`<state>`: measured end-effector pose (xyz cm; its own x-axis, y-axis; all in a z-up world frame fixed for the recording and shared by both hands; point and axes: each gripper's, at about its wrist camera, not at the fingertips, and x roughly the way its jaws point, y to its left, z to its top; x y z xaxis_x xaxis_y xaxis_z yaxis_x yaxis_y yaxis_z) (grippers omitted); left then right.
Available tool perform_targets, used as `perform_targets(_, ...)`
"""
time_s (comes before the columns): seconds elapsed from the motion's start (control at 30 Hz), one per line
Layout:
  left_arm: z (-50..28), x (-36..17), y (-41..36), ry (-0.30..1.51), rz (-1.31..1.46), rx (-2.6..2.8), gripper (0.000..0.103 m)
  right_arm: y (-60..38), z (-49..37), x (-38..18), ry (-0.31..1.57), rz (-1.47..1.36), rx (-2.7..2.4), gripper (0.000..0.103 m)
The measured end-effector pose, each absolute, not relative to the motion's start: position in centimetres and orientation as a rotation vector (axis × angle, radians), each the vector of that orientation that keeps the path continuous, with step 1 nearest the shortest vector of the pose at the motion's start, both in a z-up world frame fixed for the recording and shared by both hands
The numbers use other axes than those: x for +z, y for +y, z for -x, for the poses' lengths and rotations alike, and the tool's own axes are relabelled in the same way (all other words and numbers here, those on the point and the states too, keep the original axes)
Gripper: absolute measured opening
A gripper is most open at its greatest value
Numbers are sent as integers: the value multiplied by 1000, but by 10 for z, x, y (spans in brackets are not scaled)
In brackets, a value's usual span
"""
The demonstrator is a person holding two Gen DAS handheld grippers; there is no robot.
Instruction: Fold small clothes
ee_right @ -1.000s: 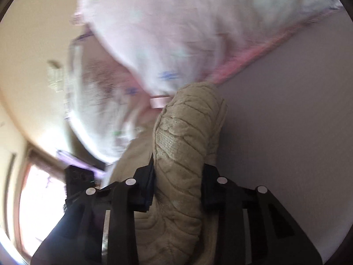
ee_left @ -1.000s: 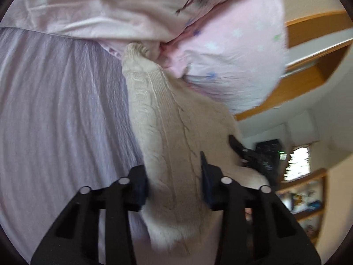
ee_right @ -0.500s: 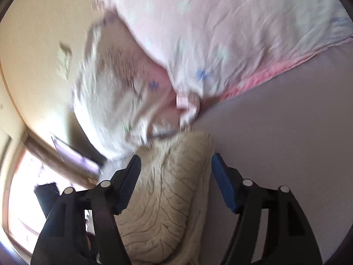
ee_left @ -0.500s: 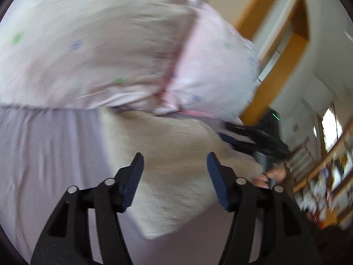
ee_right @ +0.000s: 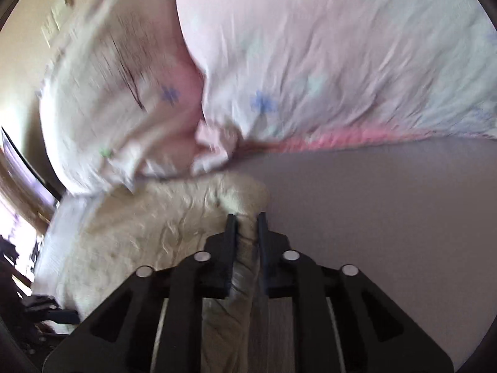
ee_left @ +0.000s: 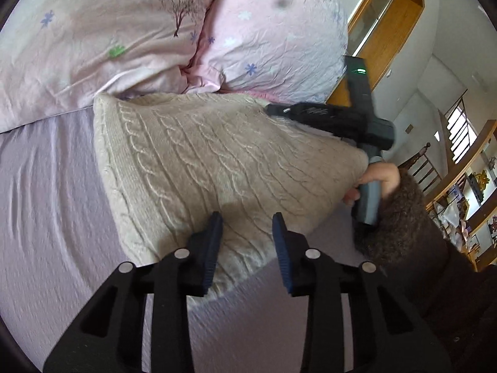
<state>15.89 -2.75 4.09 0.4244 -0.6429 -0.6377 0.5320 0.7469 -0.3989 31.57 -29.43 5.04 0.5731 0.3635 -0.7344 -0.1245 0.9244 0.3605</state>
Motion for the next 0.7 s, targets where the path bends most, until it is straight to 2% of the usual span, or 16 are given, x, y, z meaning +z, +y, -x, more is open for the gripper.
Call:
perform_targets(0.03, -151, 47, -20, 835, 164, -747, 54, -302, -298, 70, 853, -307, 284, 18)
perform_targets(0.07, -148, 50, -19, 812, 172, -744, 58, -305, -290, 82, 814, -333, 310, 22)
perform_targets(0.2, -127, 62, -9, 750, 174, -724, 67, -288, -231, 112, 756, -324, 510, 24)
perform_targets(0.3, -116, 63, -8, 750, 200, -714, 71, -255, -207, 95, 841, -178, 524, 24)
perform_targets(0.37, -108, 63, -7, 753, 209, -690, 74, -247, -209, 61, 993, -91, 402, 24)
perform_targets(0.4, -106, 62, -7, 751, 212, -673, 78, -249, -212, 46, 1025, -110, 393, 24)
perform_targets(0.5, -94, 61, -4, 748, 226, -600, 94, -258, -208, 57, 992, -195, 402, 27)
perform_targets(0.53, -93, 60, -5, 752, 232, -572, 98, -263, -200, 68, 950, -233, 416, 43)
perform_targets(0.57, -91, 58, -5, 764, 238, -536, 98, -264, -192, 76, 915, -249, 422, 70)
perform_targets(0.63, -89, 54, -7, 797, 231, -483, 101, -270, -172, 90, 852, -265, 407, 101)
perform_targets(0.7, -90, 48, -15, 838, 186, -414, 101, -273, -163, 90, 838, -270, 406, 101)
